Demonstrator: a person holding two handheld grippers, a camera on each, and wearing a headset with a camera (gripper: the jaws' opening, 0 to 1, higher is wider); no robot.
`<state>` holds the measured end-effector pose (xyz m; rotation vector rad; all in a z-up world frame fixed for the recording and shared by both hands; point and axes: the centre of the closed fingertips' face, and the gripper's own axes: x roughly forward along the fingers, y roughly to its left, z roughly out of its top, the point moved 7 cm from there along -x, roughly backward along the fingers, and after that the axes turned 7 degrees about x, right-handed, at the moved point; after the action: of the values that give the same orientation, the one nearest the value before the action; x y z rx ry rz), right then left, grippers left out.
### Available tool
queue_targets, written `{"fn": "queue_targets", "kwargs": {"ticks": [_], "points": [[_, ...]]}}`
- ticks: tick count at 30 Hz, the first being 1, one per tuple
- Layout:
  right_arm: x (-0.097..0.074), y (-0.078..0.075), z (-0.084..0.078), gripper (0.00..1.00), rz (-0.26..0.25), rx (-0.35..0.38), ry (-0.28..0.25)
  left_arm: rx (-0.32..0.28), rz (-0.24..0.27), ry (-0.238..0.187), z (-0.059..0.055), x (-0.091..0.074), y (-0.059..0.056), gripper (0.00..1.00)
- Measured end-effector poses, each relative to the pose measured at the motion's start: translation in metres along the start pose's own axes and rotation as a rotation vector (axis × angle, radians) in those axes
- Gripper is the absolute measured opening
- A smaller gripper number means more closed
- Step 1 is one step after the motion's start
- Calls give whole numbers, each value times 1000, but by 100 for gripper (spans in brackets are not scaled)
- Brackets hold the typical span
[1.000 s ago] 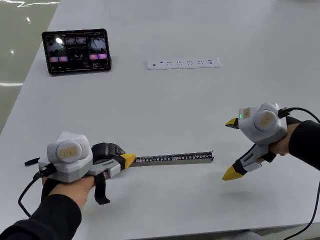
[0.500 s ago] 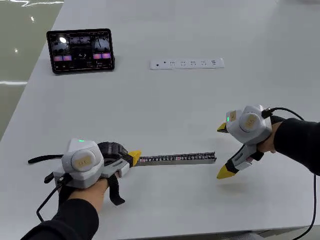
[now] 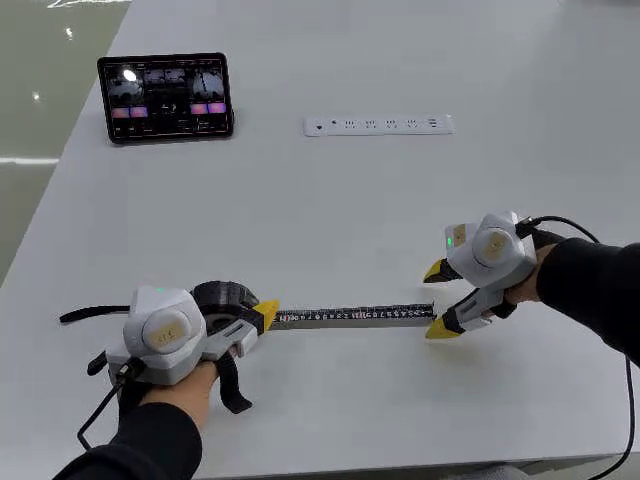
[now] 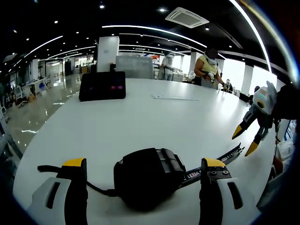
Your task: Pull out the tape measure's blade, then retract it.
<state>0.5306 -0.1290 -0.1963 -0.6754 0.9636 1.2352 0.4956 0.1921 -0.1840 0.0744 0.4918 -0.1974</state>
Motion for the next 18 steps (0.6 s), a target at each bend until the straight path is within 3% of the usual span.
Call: {"fn": "queue_targets", "kwargs": {"ticks": [9,14,18], "points": [[8,5,-8,33,19,-54,48,0,0,6,1,4,-4,99],[8,5,-7,27,13,-66,49,-4,-2,4,2,5,-7,99],[8,4,-7,17,12,-78,50,-5,0,5,3,6,-7,98]]}}
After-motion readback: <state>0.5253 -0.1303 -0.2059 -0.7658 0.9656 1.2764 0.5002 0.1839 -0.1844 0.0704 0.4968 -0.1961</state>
